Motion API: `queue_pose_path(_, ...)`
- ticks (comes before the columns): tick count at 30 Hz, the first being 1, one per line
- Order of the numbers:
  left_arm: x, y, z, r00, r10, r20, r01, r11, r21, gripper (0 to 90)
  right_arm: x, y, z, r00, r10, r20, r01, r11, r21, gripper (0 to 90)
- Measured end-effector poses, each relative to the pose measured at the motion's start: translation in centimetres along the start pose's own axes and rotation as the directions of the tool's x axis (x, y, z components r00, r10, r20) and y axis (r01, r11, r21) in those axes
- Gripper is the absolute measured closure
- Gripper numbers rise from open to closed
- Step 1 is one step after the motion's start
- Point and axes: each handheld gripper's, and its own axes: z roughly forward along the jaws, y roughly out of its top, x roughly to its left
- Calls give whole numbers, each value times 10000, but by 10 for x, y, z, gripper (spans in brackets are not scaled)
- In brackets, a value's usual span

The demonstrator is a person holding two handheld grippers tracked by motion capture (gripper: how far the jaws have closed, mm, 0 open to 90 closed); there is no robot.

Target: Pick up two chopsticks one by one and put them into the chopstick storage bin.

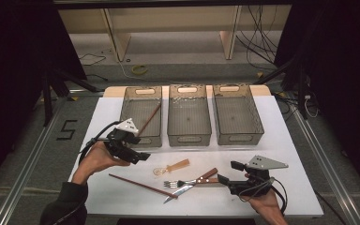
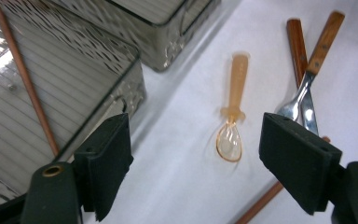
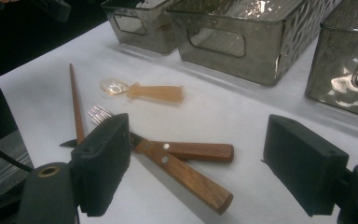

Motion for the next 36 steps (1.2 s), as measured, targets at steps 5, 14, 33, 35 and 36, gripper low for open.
queue_pose_path(5, -9, -7, 8, 9992, 388, 66, -392, 9961, 789, 244, 1, 0, 0, 10000, -8, -16, 8, 10000, 7, 238)
queue_pose_path(14, -23, -21, 21, 9950, 928, 368, -983, 9747, 2007, 254, 2, 1, -1, 10000, -62, -40, 62, 10000, 2, 238)
queue_pose_path(33, -25, -47, 43, 9776, 1732, 1197, -2058, 9061, 3697, 424, 3, 1, -1, 9999, -154, -35, 154, 9999, -11, 238)
queue_pose_path(35, -25, -47, 44, 9780, 1725, 1178, -2047, 9034, 3767, 436, 3, 1, -1, 9999, -154, -42, 154, 9999, -11, 238)
queue_pose_path(36, -24, -48, 44, 9780, 1721, 1182, -2046, 9029, 3780, 446, 3, 1, -1, 9999, -154, -42, 154, 9999, -5, 238)
